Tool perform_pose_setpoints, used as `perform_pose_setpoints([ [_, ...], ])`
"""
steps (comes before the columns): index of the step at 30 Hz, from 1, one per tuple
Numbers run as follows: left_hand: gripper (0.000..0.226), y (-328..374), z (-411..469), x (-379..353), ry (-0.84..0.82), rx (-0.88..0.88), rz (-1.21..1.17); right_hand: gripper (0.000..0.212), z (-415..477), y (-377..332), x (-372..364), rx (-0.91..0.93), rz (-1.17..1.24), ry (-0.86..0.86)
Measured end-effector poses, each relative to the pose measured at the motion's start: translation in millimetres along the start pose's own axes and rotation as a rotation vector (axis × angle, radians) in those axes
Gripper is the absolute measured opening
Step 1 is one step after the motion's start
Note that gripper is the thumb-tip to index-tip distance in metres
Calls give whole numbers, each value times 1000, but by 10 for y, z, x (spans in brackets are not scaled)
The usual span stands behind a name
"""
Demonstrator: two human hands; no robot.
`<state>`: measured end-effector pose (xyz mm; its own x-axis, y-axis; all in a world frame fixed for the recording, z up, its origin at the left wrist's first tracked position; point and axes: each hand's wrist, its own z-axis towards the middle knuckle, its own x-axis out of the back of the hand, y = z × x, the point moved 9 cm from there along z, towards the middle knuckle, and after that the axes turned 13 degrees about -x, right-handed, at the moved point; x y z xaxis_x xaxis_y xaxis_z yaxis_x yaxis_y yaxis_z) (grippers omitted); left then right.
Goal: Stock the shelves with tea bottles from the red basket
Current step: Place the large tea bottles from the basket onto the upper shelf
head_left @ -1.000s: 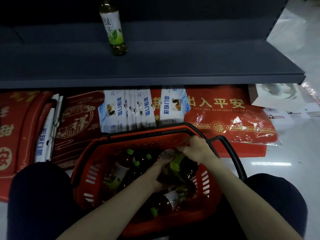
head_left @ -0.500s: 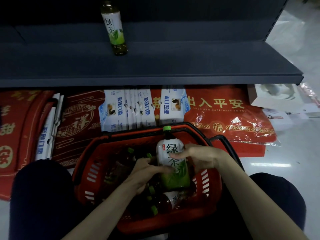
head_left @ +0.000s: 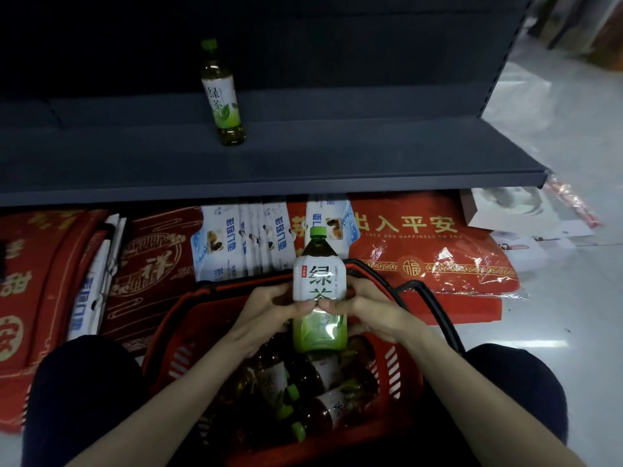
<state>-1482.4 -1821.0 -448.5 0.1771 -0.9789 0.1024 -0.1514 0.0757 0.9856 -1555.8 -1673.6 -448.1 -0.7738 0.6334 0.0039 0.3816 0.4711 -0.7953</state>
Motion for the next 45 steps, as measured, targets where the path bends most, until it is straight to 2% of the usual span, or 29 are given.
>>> perform_pose_setpoints([
  [2,57,171,24,-7,-27,-66,21,59,-85,-96,45,51,14,28],
  [4,58,369,63,-14,-38,-125,54,58,-182,-236,110,110,18,73],
  [7,44,717,159,-49,-68,-213,123,55,-357,-511,224,199,31,127],
  [10,40,1215,281,-91,-78,-329,149,54,-629,-935,399,313,36,180],
  [17,42,2885,568,-210,-101,-667,241,51,-1618,-2319,892,627,-61,340],
  [21,53,3917,649,-360,-103,-917,302,48,-2225,-3086,1191,767,-134,434],
  [26,46,5037,818,-551,-128,-1122,336,43,-2838,-3912,1585,926,-180,549],
  [29,46,5488,1050,-682,-135,-1155,359,41,-2997,-4272,1846,976,-171,601],
  [34,46,5876,1543,-825,-128,-1094,375,42,-2911,-4653,2255,962,-85,619],
  [40,46,5896,2130,-974,-89,-994,383,37,-2657,-4788,2660,896,-32,656],
  [45,42,5832,2381,-1093,-50,-976,326,40,-2496,-4840,2916,929,-24,689],
])
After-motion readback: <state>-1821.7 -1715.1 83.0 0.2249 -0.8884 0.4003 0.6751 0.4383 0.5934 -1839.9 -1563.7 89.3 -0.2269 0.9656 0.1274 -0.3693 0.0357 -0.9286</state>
